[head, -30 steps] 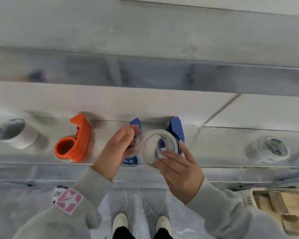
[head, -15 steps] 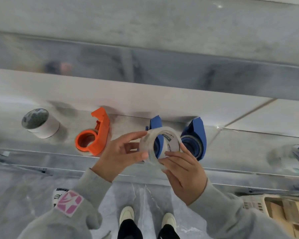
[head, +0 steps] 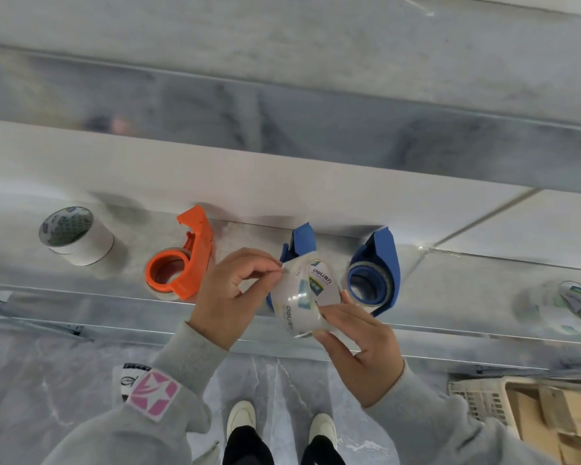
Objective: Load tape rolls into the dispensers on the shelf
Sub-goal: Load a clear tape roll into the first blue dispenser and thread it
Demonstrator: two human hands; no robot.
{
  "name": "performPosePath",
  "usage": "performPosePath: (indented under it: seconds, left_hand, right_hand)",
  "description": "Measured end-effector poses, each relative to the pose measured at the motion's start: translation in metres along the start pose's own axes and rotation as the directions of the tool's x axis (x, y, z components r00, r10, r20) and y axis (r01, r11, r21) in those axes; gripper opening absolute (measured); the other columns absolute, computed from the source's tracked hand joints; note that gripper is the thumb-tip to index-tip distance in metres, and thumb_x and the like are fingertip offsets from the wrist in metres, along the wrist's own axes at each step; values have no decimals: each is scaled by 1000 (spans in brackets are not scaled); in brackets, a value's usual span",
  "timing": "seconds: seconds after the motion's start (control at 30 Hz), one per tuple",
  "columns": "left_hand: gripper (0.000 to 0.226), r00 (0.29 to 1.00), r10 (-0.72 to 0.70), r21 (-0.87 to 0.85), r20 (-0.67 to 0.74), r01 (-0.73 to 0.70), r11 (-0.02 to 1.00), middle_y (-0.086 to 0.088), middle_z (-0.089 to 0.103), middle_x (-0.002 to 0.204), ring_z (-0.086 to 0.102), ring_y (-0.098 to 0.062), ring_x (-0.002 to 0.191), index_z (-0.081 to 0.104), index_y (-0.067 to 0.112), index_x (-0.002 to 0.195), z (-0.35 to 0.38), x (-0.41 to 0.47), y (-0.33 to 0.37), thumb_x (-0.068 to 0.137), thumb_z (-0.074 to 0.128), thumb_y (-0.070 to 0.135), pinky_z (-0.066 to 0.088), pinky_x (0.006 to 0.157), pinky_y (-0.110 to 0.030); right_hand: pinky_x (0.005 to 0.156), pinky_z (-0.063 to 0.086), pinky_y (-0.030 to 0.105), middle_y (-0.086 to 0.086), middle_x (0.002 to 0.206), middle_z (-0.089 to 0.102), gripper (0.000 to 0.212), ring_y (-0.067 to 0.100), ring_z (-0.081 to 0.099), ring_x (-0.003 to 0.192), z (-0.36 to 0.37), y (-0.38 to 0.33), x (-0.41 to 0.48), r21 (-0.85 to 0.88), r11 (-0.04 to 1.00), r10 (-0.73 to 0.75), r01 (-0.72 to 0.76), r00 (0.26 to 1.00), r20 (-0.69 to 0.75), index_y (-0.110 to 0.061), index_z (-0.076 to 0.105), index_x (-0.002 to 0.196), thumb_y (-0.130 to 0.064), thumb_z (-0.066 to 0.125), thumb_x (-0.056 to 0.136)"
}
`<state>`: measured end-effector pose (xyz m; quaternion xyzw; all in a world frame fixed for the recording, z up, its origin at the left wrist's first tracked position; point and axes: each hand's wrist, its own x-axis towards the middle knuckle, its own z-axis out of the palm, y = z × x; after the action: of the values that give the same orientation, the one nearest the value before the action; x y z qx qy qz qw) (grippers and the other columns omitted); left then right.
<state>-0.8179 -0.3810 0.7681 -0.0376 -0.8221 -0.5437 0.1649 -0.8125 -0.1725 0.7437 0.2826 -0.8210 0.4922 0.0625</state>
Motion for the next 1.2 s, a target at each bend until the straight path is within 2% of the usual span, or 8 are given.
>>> performPosePath:
  seconds: [0.2,0.37,0.47,0.53,0.83,0.9,1.07,1.2]
  left_hand:
    - [14,998,13,211,63,-26,977,9,61,80,57,-2,83,61,11,83,-4,1,-1,88,51,20,43,74,-9]
    - [10,999,-35,229,12,32,973,5,61,69,60,-10,71,53,11,80,-17,7,0,88,50,6,44,63,-11]
    - [19,974,-204,121,-99,216,969,5,60,56,64,-6,58,49,17,79,-24,8,-2,93,47,5,54,61,-24]
    - [23,943,-293,79,-161,308,948,4,60,50,66,-6,52,48,20,78,-29,9,1,94,47,3,52,58,-19]
    - [9,1000,-2,327,-3,2,945,6,60,63,64,-15,55,53,19,83,-45,10,52,91,52,14,54,57,-42]
    - [11,999,-11,318,-44,24,948,6,61,60,61,-10,50,54,20,82,-47,12,50,89,53,11,54,55,-40]
    - [19,896,-323,66,-305,358,931,0,62,56,61,-3,44,59,20,78,-58,21,17,89,56,5,57,54,-27]
    - [16,944,-233,106,-232,263,959,-1,63,65,63,-2,50,63,16,86,-48,17,1,89,56,2,54,56,-15]
  right_hand:
    - [108,36,29,-6,103,70,25,0,62,105,-1,-11,1,63,996,55,-59,997,62,-13,69,106,-14,64,82]
    - [108,37,42,-4,98,73,22,9,67,95,1,-21,2,193,976,76,-105,986,151,-13,71,102,-12,67,80]
    - [110,34,46,0,101,72,20,15,67,99,2,-28,-1,257,957,78,-133,974,212,-8,71,101,-16,66,83]
    - [109,35,45,1,105,72,21,18,65,104,4,-31,-3,291,937,108,-192,954,281,-8,71,102,-13,67,82]
    - [93,49,36,-12,107,65,60,11,62,102,22,-43,7,249,838,367,-485,839,402,-29,51,110,-24,83,59]
    - [88,52,36,-11,102,67,60,11,64,98,25,-46,12,239,836,390,-495,840,376,-31,53,106,-33,83,55]
    - [64,49,16,-12,82,64,51,3,60,78,19,-57,15,71,892,398,-446,851,342,-28,53,89,-30,88,52]
    - [59,44,12,-25,79,62,41,-1,59,68,20,-57,8,109,896,353,-430,841,410,-33,54,82,-39,84,54]
